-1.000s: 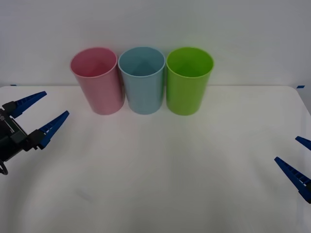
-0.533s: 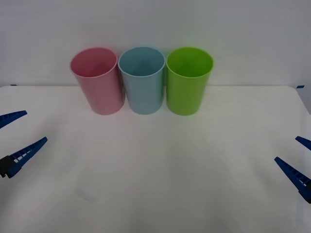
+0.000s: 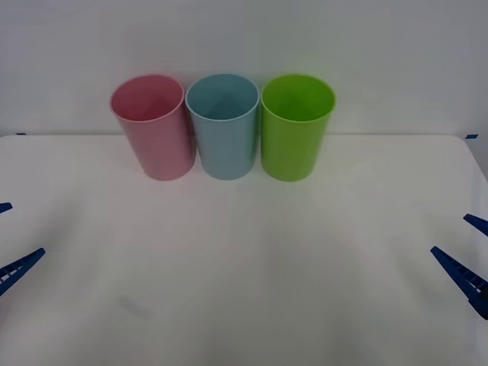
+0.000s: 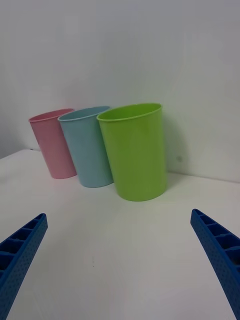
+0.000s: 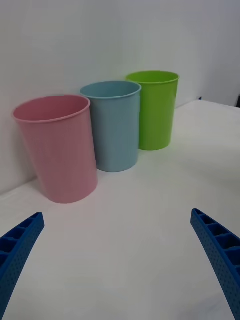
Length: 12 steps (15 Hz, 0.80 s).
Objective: Grasp the object on the table and drop it into the matching bin: aluminum can to the light blue bin, PET bottle to the pink bin.
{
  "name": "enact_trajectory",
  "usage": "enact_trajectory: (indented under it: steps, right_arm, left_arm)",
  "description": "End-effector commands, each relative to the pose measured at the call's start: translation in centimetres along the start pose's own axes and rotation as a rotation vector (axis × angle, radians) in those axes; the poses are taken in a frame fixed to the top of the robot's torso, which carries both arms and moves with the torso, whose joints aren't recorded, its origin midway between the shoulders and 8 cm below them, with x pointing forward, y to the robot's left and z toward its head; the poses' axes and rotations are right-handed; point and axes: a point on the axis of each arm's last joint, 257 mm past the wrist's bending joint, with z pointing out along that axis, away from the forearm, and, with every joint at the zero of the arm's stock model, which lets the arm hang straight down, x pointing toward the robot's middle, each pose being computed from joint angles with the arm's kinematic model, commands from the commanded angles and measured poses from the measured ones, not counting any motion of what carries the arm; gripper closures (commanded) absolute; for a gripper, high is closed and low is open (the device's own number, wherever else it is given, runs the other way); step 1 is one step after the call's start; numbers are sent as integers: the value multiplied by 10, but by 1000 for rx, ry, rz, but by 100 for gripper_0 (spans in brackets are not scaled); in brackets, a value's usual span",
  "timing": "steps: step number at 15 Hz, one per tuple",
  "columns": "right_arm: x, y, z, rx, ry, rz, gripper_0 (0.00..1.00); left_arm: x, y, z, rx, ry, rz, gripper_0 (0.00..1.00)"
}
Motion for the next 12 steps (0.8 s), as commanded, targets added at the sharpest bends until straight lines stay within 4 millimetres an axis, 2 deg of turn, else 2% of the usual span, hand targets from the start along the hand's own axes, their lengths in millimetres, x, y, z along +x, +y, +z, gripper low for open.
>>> enact_trajectory:
  steps: [1,6,12]
  right_arm:
    - [0,0,0,0,0,0,0]
    - [0,0,0,0,0,0,0]
    - [0,0,0,0,0,0,0]
  left_arm:
    - [6,-2,-8,-8,19,-13,0]
    - [20,-12,-18,-8,51,-41,0]
    - [22,-17,-17,4,46,-63,0]
